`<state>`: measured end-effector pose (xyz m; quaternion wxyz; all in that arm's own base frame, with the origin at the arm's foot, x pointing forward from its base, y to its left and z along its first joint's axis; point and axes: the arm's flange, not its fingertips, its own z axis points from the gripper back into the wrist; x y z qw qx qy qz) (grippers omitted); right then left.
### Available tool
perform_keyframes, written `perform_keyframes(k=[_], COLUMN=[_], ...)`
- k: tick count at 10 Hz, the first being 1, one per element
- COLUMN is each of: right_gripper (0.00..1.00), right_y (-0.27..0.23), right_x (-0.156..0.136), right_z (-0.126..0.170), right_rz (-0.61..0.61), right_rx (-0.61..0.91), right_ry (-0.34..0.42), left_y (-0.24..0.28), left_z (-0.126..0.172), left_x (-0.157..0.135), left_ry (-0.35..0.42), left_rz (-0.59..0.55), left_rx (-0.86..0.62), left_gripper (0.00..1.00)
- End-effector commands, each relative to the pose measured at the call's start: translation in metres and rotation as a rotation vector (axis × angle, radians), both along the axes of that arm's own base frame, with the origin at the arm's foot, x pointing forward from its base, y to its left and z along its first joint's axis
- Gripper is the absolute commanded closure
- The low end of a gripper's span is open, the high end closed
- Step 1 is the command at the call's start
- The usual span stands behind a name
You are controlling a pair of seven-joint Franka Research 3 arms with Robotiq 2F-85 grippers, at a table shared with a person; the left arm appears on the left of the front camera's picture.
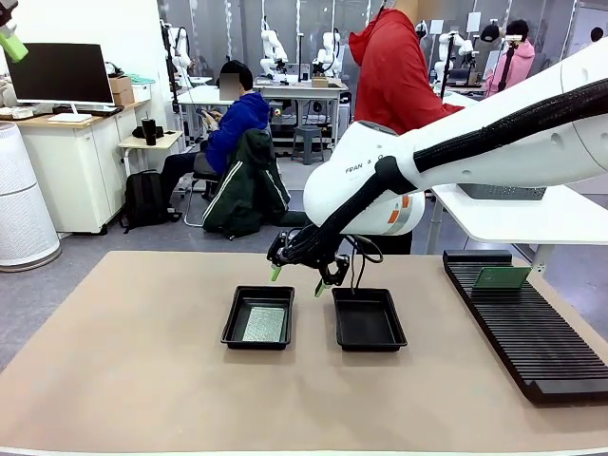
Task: Inspect and transfer BCBs to ESD trays.
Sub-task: Pick up the Blank PCB from the PCB Rack and place it in the left ESD tray, then pick up the ESD tray and place it on the left side of the table.
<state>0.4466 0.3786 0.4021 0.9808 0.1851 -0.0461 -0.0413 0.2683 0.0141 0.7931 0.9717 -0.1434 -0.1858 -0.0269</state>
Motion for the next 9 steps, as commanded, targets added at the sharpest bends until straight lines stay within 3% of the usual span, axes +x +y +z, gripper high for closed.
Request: perform_keyframes(k=[1,9], right_gripper=[0.00,0.00], right_y=[0.0001,0.0001], right_x=[0.0001,0.0001], right_z=[0.0001,0.0001], right_rz=[0.000,0.000], right_rx=[0.001,0.001], right_ry=[-0.002,-0.002], left_y=[0.0001,0.0001], left_z=[-0.0017,-0.0017], left_x=[-0.0011,-0.0011], left_ry=[-0.001,-0.001], left_rz=[0.002,0.002], left_rx=[0.000,0.000], left_gripper=[0.00,0.00])
